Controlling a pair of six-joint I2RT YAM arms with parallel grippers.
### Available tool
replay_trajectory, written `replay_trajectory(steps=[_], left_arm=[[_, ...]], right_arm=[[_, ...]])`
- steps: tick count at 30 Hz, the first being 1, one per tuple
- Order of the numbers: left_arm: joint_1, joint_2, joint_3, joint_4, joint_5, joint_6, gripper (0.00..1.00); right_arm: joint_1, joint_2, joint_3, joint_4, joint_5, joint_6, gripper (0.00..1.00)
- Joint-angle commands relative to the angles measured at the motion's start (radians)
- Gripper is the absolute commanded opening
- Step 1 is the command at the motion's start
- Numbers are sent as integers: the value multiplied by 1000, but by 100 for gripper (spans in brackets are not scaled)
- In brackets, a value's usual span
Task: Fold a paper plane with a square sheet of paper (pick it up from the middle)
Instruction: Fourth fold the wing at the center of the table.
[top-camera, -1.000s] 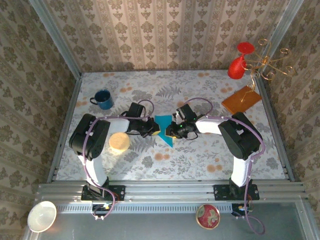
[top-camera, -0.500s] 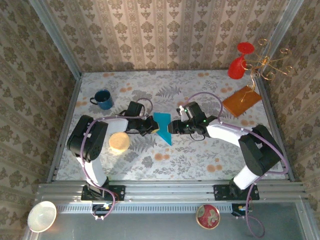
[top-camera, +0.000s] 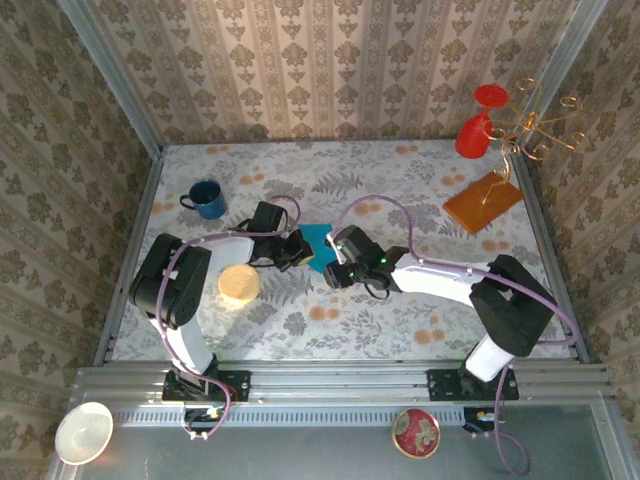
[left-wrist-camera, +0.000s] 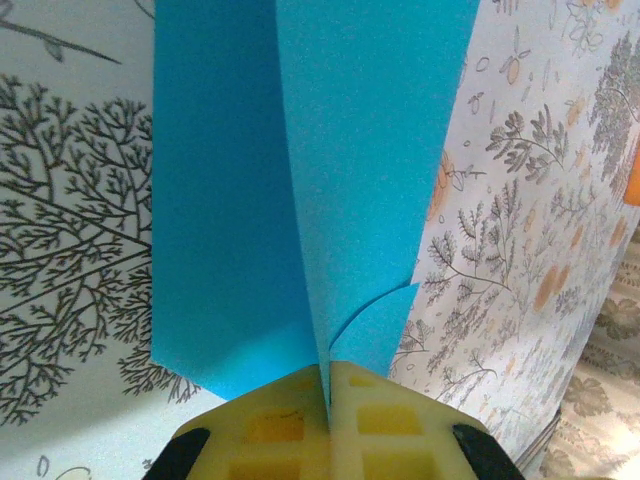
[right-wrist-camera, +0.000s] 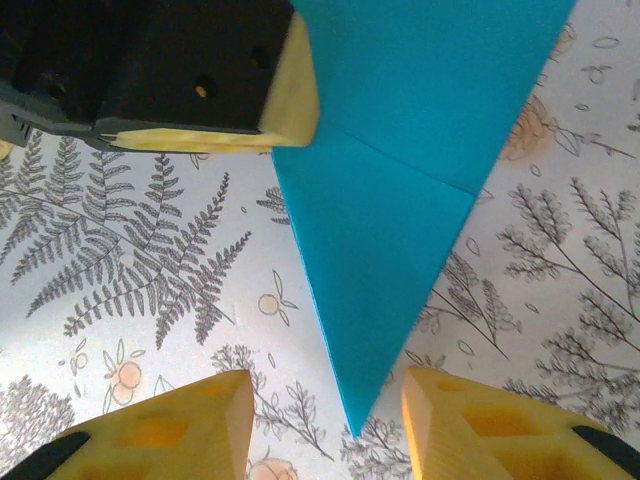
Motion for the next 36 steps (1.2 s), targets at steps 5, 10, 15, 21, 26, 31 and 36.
replay_trajectory(steps=[5,10,15,21,26,31,36], left_arm=[[-12,-24,31,-47,-24,-40,4],[-15,-27,34,-50,-25,-55,4],[-17,-33,35,-58,-23,-63,5],[-17,-47,39,-79,-11,-67,4],[-17,-56,47,-96,-13,-70,5],[-18,-56,52,-97,-12,-67,5],[-20,-55,50,-99,-11,-67,5]], right_arm=[[69,101,74,-48,149,-37,45],[82,148,88,-32,172,-33,39],[83,191,113,-31,196,-43,36],[82,215,129,-32,233,-39,35],[82,211,126,-28,245,-36,32],[83,215,124,-26,259,-44,30],[87,227,126,-23,278,-54,29]])
